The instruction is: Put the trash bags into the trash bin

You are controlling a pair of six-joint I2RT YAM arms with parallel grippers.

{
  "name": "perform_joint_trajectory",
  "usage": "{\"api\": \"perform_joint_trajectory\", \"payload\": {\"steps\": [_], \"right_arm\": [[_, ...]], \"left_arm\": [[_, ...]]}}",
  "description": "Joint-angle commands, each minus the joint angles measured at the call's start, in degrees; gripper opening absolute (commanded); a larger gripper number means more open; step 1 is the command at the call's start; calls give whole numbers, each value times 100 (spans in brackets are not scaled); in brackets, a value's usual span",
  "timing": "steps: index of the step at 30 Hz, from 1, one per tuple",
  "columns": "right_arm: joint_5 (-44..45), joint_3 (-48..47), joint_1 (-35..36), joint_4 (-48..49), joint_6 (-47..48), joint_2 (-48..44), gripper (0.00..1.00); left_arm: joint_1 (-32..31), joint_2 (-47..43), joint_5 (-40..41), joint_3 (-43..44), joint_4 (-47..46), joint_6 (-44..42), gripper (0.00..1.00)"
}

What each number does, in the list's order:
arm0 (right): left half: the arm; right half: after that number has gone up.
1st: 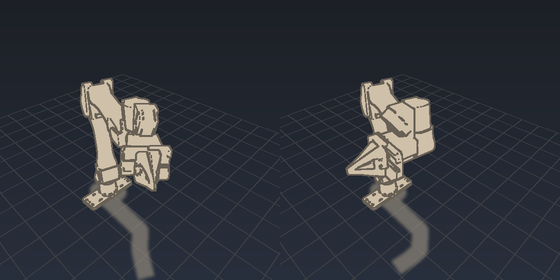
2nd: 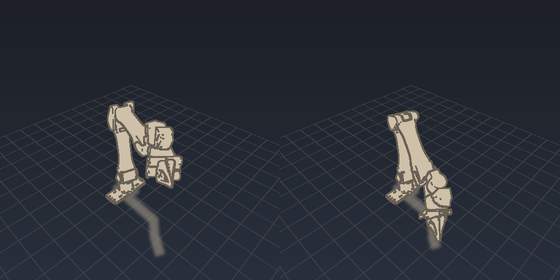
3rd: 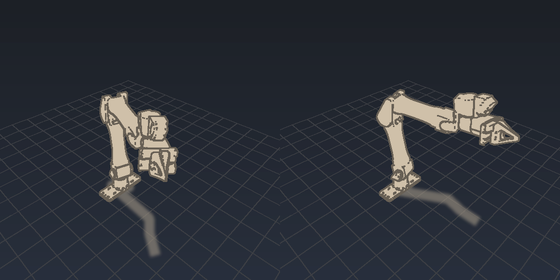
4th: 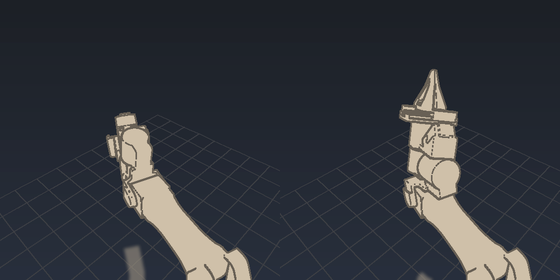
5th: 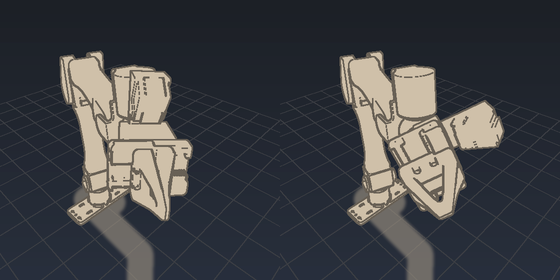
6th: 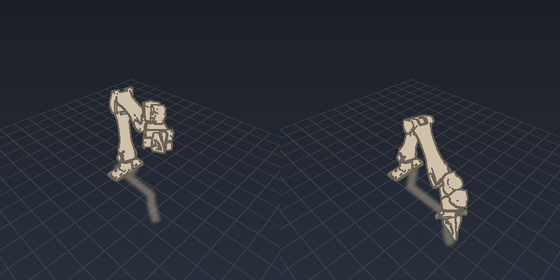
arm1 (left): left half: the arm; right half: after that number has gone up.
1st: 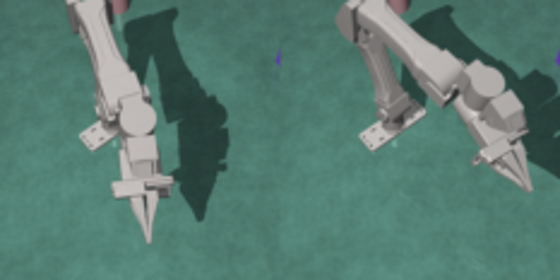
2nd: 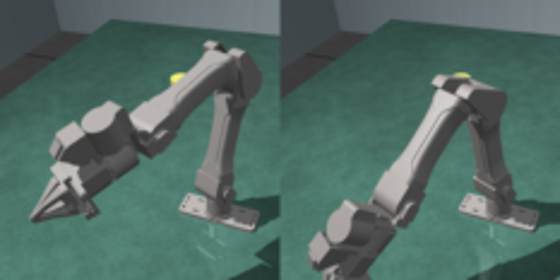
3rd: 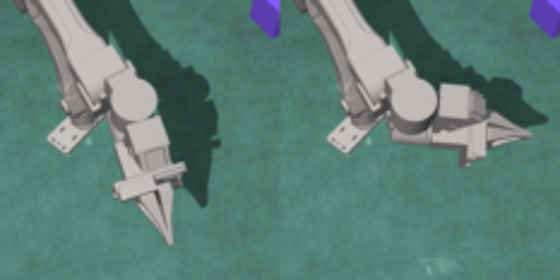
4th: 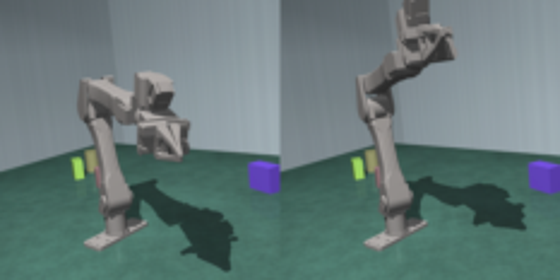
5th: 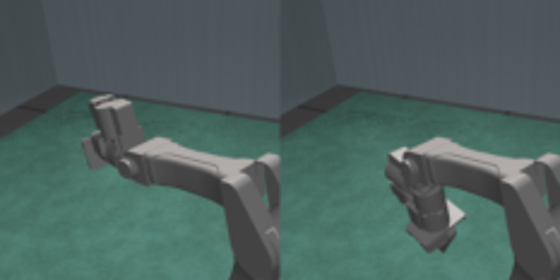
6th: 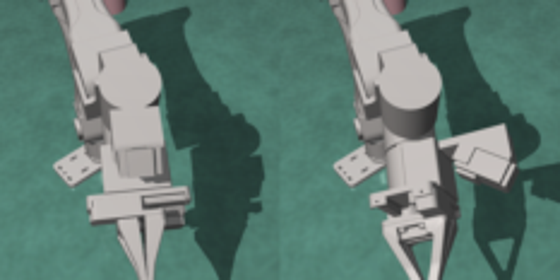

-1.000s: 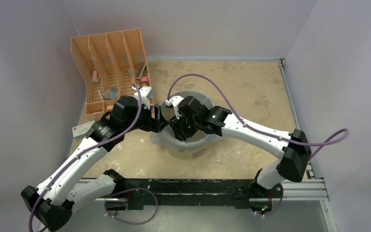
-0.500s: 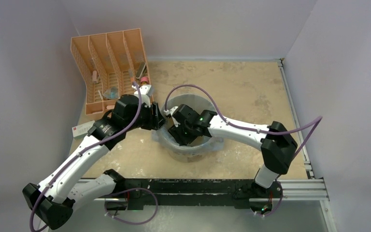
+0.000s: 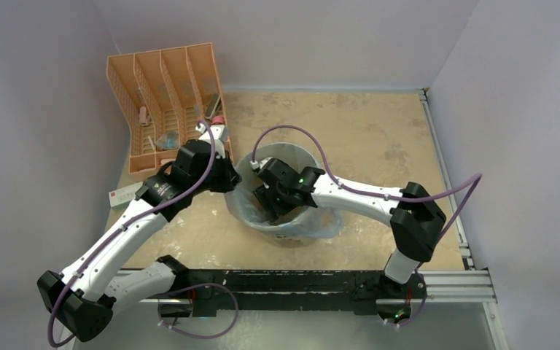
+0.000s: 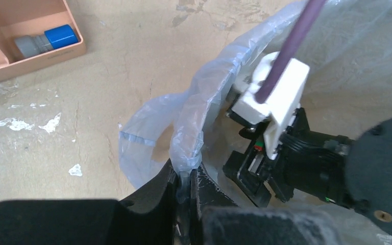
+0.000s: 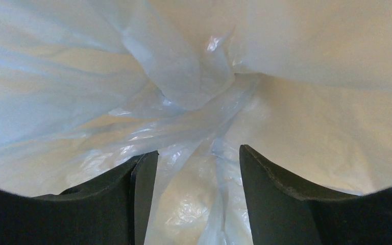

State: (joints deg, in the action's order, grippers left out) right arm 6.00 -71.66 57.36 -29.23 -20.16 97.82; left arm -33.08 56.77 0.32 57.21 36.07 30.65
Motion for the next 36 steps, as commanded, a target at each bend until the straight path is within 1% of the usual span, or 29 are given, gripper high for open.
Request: {"api": "perform_joint_trajectory", "payload": {"steps": [1, 4, 7, 11, 13, 14, 18, 22, 24, 29, 32, 34, 36], "right_arm": [[93, -538, -15, 297, 22, -590, 64], [-145, -718, -15, 395, 227, -732, 65], [-271, -895, -15, 247, 277, -781, 64], [-654, -874, -15, 174, 387, -955, 63], [-929, -772, -15, 137, 432, -992, 63], [-922, -707, -10, 51, 447, -962, 63], [-698, -404, -14, -164, 389, -585, 61], [-80, -349, -15, -345, 166, -161, 60], [-60, -340, -15, -373, -71, -9, 60], [233, -340, -15, -278, -123, 464, 60], [262, -306, -15, -244, -142, 744, 60], [362, -409, -15, -294, -212, 794, 59], [587, -631, -15, -358, -249, 586, 59]], "left_arm": [[-37, -14, 204, 454, -277, 204, 0], [-126, 115, 620, 684, -71, 293, 0], [-312, 199, 1092, 917, 19, 353, 0], [-559, 453, 1719, 1203, 266, 489, 0], [-621, 564, 1879, 1246, 307, 585, 0], [-643, 599, 1921, 1242, 304, 621, 0], [-682, 698, 2101, 1305, 390, 722, 0], [-735, 727, 2308, 1432, 590, 731, 0], [-742, 732, 2409, 1503, 735, 764, 0], [-805, 730, 2463, 1606, 907, 740, 0], [-814, 758, 2431, 1626, 919, 704, 0], [-823, 818, 2429, 1630, 955, 688, 0], [-823, 864, 2425, 1627, 997, 692, 0]]}}
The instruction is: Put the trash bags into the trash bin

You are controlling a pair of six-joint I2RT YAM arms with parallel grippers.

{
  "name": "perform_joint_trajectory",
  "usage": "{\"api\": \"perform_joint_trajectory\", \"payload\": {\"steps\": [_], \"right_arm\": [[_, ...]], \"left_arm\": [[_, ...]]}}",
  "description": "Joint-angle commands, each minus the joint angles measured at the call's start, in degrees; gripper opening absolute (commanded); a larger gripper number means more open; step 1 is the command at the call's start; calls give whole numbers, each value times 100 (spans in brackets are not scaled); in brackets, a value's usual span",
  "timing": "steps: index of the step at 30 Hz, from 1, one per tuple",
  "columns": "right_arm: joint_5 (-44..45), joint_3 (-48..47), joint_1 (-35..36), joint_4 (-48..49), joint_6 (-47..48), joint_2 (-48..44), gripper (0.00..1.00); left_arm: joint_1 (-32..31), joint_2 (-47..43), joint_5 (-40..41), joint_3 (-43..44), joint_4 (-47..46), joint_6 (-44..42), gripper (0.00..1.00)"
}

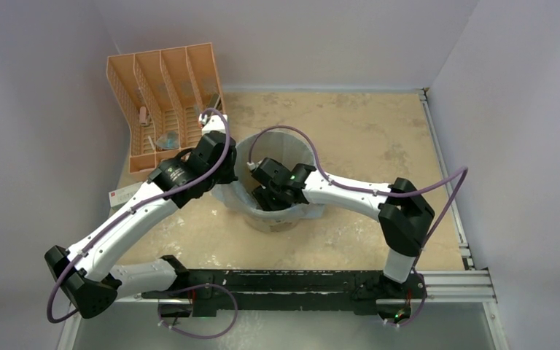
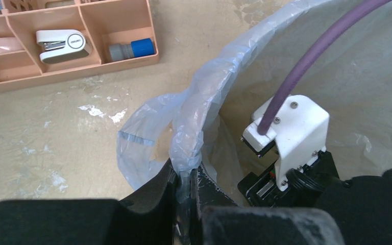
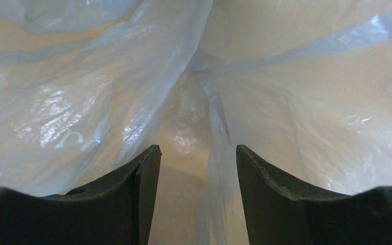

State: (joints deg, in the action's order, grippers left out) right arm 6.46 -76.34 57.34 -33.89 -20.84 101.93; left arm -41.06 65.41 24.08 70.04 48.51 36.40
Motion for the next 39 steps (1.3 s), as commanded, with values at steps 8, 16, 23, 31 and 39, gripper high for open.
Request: {"api": "perform_joint_trajectory", "payload": {"steps": [8, 16, 23, 31, 39], "right_arm": [[350, -983, -12, 96, -175, -788, 65], [1348, -921, -83, -742, -523, -244, 63], [1758, -471, -92, -293, -597, 196, 62], [1630, -85, -92, 91, -355, 631, 61], [1041, -21, -92, -23, 1, 841, 61]], "left_arm": [[-25, 50, -41, 289, -289, 130, 0], [-26, -1, 33, 429, -127, 149, 0], [-25, 71, -79, 379, 80, 233, 0], [-30, 32, -109, 279, 97, 279, 0], [-25, -1, -279, 182, -60, 236, 0]]}}
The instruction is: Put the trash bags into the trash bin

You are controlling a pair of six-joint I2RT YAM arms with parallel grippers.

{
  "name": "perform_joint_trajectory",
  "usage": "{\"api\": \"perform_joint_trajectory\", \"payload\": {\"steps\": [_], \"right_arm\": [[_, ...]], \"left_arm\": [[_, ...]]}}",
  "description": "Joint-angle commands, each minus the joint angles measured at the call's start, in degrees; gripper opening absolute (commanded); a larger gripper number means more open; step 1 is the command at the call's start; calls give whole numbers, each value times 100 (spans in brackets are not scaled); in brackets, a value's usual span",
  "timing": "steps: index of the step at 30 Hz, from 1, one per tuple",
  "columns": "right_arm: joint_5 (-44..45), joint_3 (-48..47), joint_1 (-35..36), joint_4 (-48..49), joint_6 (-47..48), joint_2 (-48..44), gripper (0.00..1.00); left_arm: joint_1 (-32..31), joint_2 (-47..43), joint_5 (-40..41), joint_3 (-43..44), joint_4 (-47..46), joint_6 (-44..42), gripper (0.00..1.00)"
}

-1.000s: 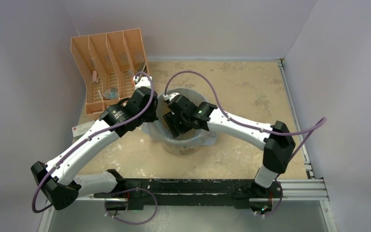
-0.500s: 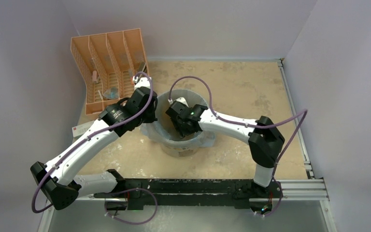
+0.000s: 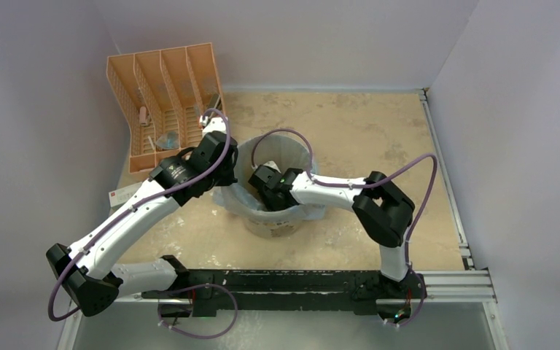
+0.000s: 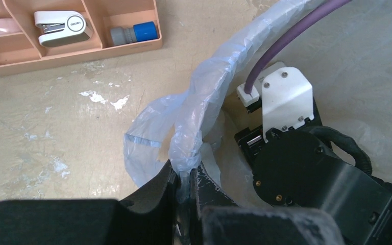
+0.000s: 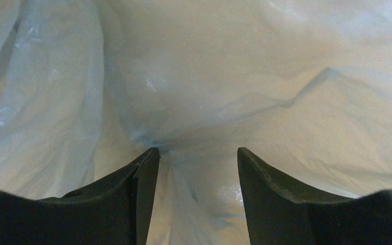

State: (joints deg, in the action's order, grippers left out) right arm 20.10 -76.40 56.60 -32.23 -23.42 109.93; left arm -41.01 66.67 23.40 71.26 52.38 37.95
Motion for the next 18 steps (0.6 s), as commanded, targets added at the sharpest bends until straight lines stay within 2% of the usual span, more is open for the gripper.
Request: {"api": "perform_joint_trajectory", "payload": {"steps": [1, 7, 14, 18], "right_arm": [[-342, -79, -17, -269, 275, 7, 61], [-410, -722, -17, -477, 385, -606, 62], [-682, -1306, -22, -152, 498, -1390, 64], [-135, -1484, -17, -56, 406, -1874, 64]], "left_arm": [[-34, -136, -216, 55, -448, 87, 0], [-32, -249, -35, 22, -448, 222, 0], [-30, -175, -42, 26, -448, 313, 0], [-29, -115, -31, 30, -418, 397, 0]]}}
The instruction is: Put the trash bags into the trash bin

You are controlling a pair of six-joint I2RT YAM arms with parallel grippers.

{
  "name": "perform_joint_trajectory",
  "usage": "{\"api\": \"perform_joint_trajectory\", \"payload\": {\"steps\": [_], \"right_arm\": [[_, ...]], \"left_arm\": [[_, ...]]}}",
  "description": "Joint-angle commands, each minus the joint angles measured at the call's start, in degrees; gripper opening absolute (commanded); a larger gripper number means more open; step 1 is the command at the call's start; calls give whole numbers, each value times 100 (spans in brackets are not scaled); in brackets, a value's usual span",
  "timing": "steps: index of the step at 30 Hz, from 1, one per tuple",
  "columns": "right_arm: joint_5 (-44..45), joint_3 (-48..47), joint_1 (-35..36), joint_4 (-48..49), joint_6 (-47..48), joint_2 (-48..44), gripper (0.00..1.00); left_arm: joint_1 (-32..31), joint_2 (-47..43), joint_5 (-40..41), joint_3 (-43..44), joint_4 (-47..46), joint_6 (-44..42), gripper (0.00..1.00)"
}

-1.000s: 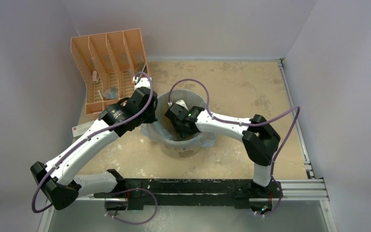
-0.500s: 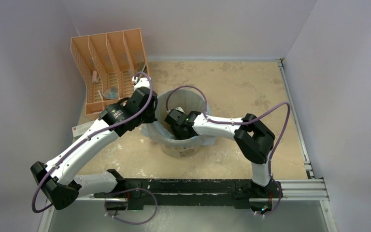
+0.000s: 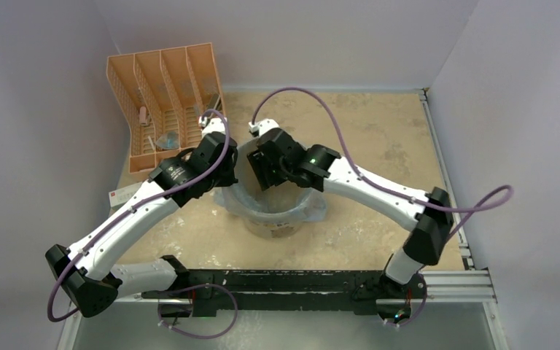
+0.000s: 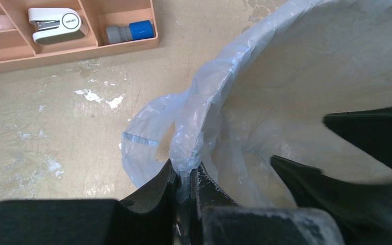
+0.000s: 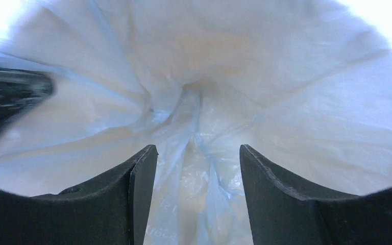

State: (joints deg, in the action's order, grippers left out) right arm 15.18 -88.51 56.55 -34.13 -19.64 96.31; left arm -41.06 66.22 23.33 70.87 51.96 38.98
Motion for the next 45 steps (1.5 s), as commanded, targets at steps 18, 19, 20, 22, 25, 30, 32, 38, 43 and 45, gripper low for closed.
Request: {"api": "perform_joint_trajectory", "payload": {"steps": [18, 19, 20, 22, 25, 30, 32, 38, 43, 45], "right_arm": [[4063, 2413, -26, 1411, -2246, -4229, 99], [4191, 2575, -28, 1141, -2683, -4399, 99], [4233, 2764, -30, 882, -3166, -4516, 99], [4172, 3190, -30, 532, -3949, -4755, 99], [3807, 3940, -30, 612, -4447, -5103, 99], [2828, 5015, -24, 821, -5508, -5420, 99], [2412, 5407, -27, 1087, -5763, -5461, 99], [1941, 5807, -23, 1985, -5622, -5311, 98], [1822, 5347, -389, 2179, -4969, -4807, 99], [1297, 5281, -968, 2411, -4610, -4596, 99]], "left_arm": [[-29, -1000, -531, -357, -1217, -244, 78], [-27, -1076, -535, -367, -1215, -308, 78], [-26, -1148, -490, -372, -1190, -371, 79], [-25, -1333, -333, -380, -1094, -451, 79], [-26, -1623, 179, -434, -890, -421, 81], [-25, -1971, 1213, -610, -600, -172, 83], [-12, -1816, 1450, -588, -300, -24, 84], [1257, -1445, 147, -891, -649, -431, 90], [2774, -1255, -2310, -1267, -1370, -968, 91], [2881, -1138, -2888, -1394, -1513, -967, 90]]}}
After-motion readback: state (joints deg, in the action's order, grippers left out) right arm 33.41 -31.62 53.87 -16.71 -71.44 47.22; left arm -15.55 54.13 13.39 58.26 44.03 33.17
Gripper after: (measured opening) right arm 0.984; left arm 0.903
